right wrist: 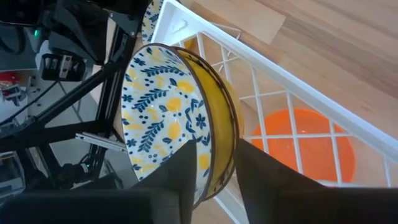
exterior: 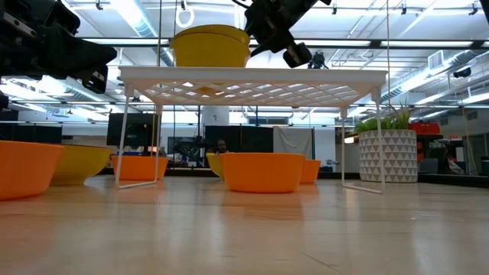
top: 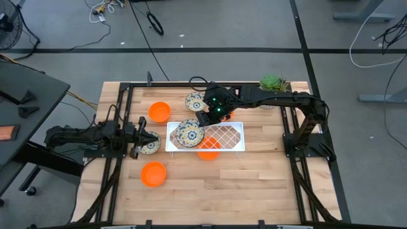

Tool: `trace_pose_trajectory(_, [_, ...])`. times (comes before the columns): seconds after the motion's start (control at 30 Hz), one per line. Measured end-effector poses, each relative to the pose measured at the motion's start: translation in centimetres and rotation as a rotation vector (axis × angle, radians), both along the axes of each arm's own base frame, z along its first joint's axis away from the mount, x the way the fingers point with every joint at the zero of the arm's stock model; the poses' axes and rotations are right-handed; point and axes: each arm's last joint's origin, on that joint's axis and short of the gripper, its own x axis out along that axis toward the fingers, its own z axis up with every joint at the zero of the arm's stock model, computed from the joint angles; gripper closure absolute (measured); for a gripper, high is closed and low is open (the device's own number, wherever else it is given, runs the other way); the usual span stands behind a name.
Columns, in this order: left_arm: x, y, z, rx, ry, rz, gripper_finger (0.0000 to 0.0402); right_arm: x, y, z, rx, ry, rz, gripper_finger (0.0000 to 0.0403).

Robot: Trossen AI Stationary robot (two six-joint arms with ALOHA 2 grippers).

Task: Pick & Place Mini bowls
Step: Stack the white patterned bowl on the white patterned bowl on the shelf

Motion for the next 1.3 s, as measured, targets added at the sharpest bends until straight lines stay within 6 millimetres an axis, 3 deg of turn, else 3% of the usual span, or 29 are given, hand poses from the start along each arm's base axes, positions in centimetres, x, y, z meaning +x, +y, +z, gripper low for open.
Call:
trace_pose_trajectory(0.3, [0.0, 0.0, 0.0, 0.0, 0.0, 0.0, 0.0378, -0.3, 0.0, 0.4, -0.001, -0.007, -0.002, 0.0258])
trace_pose_trajectory(0.67, [0.0, 0.0, 0.0, 0.0, 0.0, 0.0, 0.0378, -1.1, 0.2, 1.8, -0.033, -0.064, 0.023, 0.0264])
trace_pose_trajectory(0.93, [0.0, 0.0, 0.0, 0.0, 0.0, 0.0, 0.0378, -1.3, 0.6, 2.4, -0.163, -0.128, 0.163, 0.029])
trace_pose_trajectory(1.3, [0.0, 0.0, 0.0, 0.0, 0.0, 0.0, 0.0378, -0.3, 1.4, 3.3, -0.4, -0.322, 0.368, 0.0357])
